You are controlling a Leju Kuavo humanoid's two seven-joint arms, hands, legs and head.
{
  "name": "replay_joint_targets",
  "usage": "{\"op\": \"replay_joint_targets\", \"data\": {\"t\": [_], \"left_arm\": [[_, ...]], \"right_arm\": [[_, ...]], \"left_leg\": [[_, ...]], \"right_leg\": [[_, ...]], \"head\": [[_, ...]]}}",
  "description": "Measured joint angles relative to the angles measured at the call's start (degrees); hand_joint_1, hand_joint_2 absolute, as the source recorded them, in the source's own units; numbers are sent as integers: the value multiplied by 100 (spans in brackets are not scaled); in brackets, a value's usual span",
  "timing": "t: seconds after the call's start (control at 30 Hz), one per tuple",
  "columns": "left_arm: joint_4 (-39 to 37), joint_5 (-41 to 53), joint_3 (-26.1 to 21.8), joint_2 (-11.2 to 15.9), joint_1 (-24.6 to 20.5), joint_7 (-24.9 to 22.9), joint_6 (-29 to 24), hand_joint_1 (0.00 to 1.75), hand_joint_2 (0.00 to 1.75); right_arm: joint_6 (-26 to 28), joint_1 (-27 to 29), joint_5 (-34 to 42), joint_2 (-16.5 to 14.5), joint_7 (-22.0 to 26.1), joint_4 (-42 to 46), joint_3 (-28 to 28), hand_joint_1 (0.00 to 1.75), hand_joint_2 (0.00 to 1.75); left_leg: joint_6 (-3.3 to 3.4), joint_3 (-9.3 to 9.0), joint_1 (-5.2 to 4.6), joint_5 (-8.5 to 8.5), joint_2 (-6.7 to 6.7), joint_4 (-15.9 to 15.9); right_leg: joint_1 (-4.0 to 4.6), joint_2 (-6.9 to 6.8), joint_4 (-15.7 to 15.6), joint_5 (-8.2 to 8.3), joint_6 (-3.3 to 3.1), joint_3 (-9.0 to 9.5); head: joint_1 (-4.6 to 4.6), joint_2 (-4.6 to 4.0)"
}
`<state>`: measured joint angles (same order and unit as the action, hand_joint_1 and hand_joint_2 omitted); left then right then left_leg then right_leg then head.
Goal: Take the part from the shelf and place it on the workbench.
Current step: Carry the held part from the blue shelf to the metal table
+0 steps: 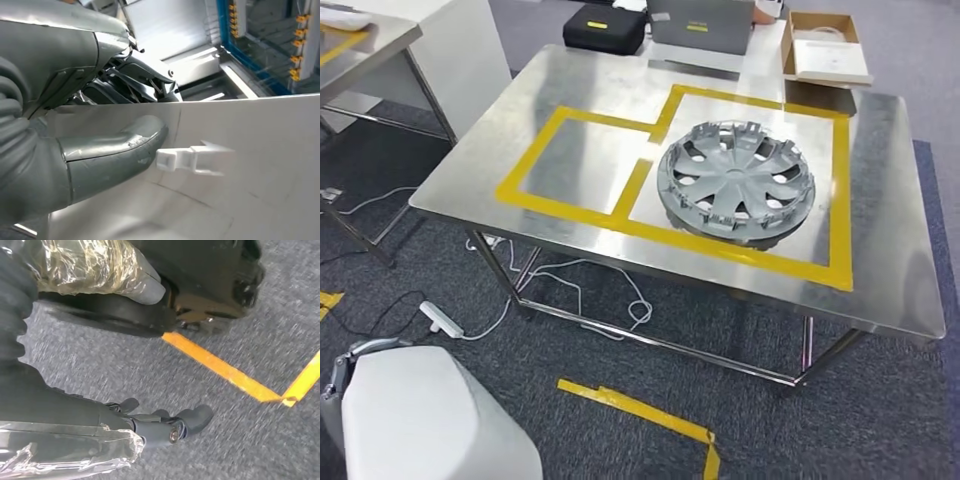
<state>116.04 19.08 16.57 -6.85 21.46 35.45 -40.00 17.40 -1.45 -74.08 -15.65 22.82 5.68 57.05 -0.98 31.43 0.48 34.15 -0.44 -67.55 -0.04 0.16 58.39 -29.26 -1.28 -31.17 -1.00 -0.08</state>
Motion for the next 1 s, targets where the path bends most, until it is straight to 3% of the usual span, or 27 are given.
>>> {"op": "replay_joint_targets", "data": {"t": [0.07, 0.1, 0.13, 0.2, 0.27, 0.4, 0.47, 0.57, 0.6, 0.63, 0.7, 0.77, 0.87, 0.93, 1.0], "left_arm": [[0, -10, -1, 10, -2, -3, 0, 175, 175], [0, -22, -2, 17, -2, -9, 1, 175, 175], [0, -38, -2, 25, -3, -17, 2, 175, 175], [-1, -77, -2, 38, -8, -34, 10, 175, 175], [-15, -102, -2, 51, -21, -46, 24, 175, 175], [-34, -124, -11, 65, -47, -67, 50, 175, 175], [-35, -122, -13, 67, -68, -64, 60, 175, 175], [-38, -111, -13, 69, -75, -56, 63, 175, 175], [-40, -107, -13, 70, -74, -54, 63, 175, 175], [-41, -103, -13, 71, -74, -51, 63, 175, 175], [-42, -100, -13, 71, -74, -46, 63, 175, 175], [-42, -98, -13, 72, -75, -40, 58, 175, 175], [-43, -96, -13, 74, -75, -35, 44, 175, 175], [-42, -91, -13, 76, -79, -31, 38, 175, 175], [-42, -87, -12, 77, -82, -26, 37, 175, 175]], "right_arm": [[-3, 6, 2, 0, -2, 0, 1, 0, 175], [-5, 7, 3, 0, -2, 0, 1, 0, 175], [-9, 7, 6, 0, -3, 0, 2, 0, 175], [-17, 8, 12, 1, -4, 0, 2, 0, 175], [-22, 9, 27, 4, -8, 0, 2, 0, 175], [-45, 7, 56, 9, -12, 2, 2, 0, 175], [-73, 7, 63, 9, -10, 3, 1, 0, 175], [-97, 13, 82, 10, 3, 4, -1, 0, 175], [-97, 13, 86, 11, 11, 4, -4, 0, 175], [-95, 12, 90, 11, 16, 4, -11, 0, 175], [-92, 11, 88, 11, 13, 4, -30, 0, 175], [-87, 11, 87, 13, 1, 3, -41, 0, 175], [-79, 12, 87, 14, -3, 2, -43, 0, 175], [-77, 17, 89, 8, -1, 2, -43, 0, 175], [-76, 22, 89, 2, 2, 2, -44, 0, 175]], "left_leg": [[-58, 397, 25, 284, 2, -492], [-82, 529, 41, 322, 2, -572], [-103, 586, 56, 239, 3, -498], [-140, 518, 95, -278, 7, 39], [-129, 443, 105, -616, 18, 535], [66, 422, 78, -654, 10, 659], [146, 374, 83, -625, 13, 683], [220, 317, 57, -547, 24, 690], [230, 282, 46, -514, 22, 690], [234, 233, 36, -478, 16, 690], [228, 106, 19, -397, 3, 693], [190, 24, 5, -318, -4, 702], [96, -14, 11, -274, -1, 761], [34, -58, 13, -242, 5, 744], [-20, 112, 12, -87, 10, 350]], "right_leg": [[-15, 8, -4, -60, -9, 54], [-24, 16, -3, -99, -1, 96], [-36, 28, -2, -141, 13, 150], [-64, 45, 0, -249, 70, 266], [-65, 54, 26, -356, 154, 317], [-64, 42, 21, -473, 262, 317], [-75, 29, 332, -632, 301, 172], [-74, 17, 1466, -1027, 318, -535], [-67, 16, 1691, -1022, 308, -719], [-58, 17, 1699, -892, 290, -791], [-32, 16, 1126, -376, 220, -632], [6, 3, 470, -69, 142, -367], [45, -5, 161, -96, 114, -190], [9, 6, 55, -89, 94, -73], [-31, -2, -59, -107, 60, 102]], "head": [[-21, 1], [-27, 1], [-27, 1], [-32, 1], [-64, 1], [-62, 1], [-41, 1], [-23, 1], [-24, 1], [-24, 1], [-23, 1], [-29, 1], [-26, 1], [-40, 1], [-78, 1]]}}
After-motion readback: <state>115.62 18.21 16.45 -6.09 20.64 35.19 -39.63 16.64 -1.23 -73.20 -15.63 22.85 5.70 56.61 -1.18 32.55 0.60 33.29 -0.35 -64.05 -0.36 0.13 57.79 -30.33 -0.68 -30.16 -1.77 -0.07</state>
